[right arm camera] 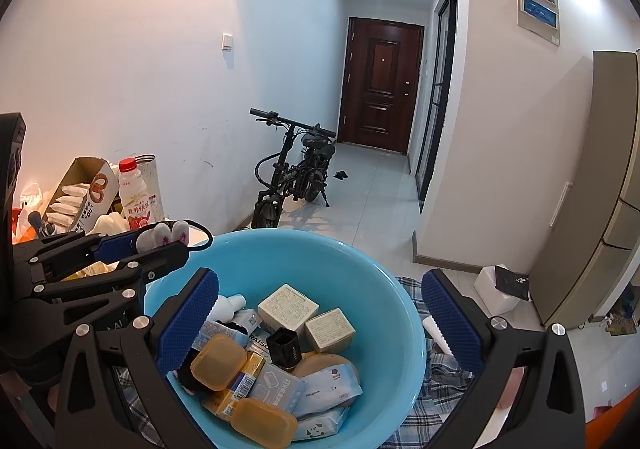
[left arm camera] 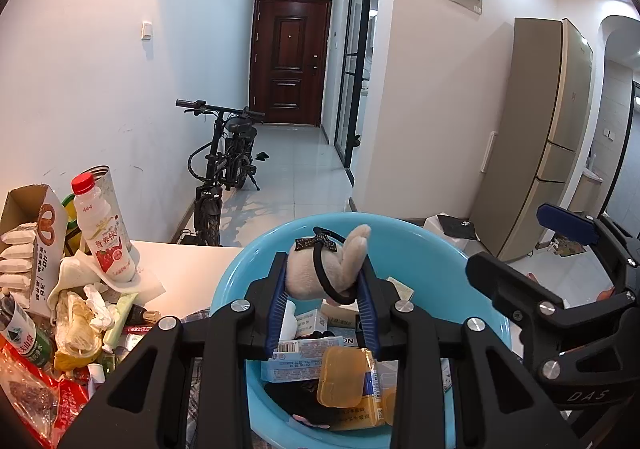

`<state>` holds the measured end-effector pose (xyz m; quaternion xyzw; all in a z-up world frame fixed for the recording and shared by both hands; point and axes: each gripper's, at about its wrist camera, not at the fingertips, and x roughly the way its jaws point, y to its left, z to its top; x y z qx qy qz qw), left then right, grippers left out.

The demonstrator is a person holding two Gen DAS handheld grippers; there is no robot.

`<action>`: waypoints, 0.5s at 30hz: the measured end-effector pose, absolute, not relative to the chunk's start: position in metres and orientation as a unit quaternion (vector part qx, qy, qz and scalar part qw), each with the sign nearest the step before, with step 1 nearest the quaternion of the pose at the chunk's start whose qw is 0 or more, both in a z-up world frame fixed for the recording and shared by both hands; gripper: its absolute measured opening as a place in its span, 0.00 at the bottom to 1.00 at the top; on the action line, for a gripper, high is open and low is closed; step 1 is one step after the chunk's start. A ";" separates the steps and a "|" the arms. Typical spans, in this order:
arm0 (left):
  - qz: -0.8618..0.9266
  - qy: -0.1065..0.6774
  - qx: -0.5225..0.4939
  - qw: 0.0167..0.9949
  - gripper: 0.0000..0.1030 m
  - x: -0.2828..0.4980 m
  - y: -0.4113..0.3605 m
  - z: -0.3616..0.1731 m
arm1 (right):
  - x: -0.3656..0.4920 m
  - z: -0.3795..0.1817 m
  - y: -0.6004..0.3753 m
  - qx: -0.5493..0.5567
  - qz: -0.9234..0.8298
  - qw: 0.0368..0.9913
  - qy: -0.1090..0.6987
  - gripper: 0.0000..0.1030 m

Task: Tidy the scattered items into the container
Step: 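Open the left gripper to drop the white plush toy into the basin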

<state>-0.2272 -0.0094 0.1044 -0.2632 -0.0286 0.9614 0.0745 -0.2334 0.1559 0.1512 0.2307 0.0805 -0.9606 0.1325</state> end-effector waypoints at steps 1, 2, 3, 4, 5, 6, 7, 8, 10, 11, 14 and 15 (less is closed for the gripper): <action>0.962 -0.029 -0.262 0.074 0.30 -0.227 -0.010 0.105 | -0.233 0.152 0.157 0.230 -0.961 0.133 0.080 1.00; 0.962 -0.029 -0.262 0.073 0.30 -0.227 -0.011 0.105 | -0.232 0.153 0.158 0.228 -0.961 0.134 0.079 1.00; 0.962 -0.029 -0.261 0.073 0.30 -0.227 -0.011 0.105 | -0.230 0.154 0.159 0.227 -0.961 0.134 0.077 1.00; 0.962 -0.028 -0.262 0.073 0.30 -0.227 -0.011 0.105 | -0.230 0.154 0.160 0.226 -0.962 0.134 0.077 1.00; 0.962 -0.027 -0.262 0.073 0.30 -0.227 -0.010 0.104 | -0.229 0.154 0.160 0.226 -0.962 0.134 0.076 1.00; 0.962 -0.027 -0.263 0.073 0.30 -0.227 -0.010 0.104 | -0.228 0.155 0.162 0.225 -0.962 0.133 0.076 1.00; 0.961 -0.026 -0.265 0.074 0.30 -0.228 -0.009 0.103 | -0.229 0.156 0.162 0.225 -0.963 0.132 0.075 1.00; 0.961 -0.024 -0.266 0.075 0.30 -0.228 -0.008 0.102 | -0.230 0.156 0.162 0.224 -0.963 0.131 0.074 1.00; 0.961 -0.020 -0.267 0.075 0.30 -0.228 -0.005 0.101 | -0.229 0.158 0.165 0.222 -0.964 0.130 0.071 1.00; 0.961 -0.018 -0.266 0.075 0.30 -0.227 -0.004 0.101 | -0.229 0.158 0.166 0.222 -0.964 0.130 0.070 1.00; 0.960 -0.016 -0.268 0.077 0.30 -0.228 -0.001 0.100 | -0.229 0.158 0.168 0.222 -0.964 0.130 0.068 1.00; 0.960 -0.017 -0.270 0.077 0.32 -0.228 0.000 0.099 | -0.229 0.159 0.169 0.221 -0.964 0.131 0.068 1.00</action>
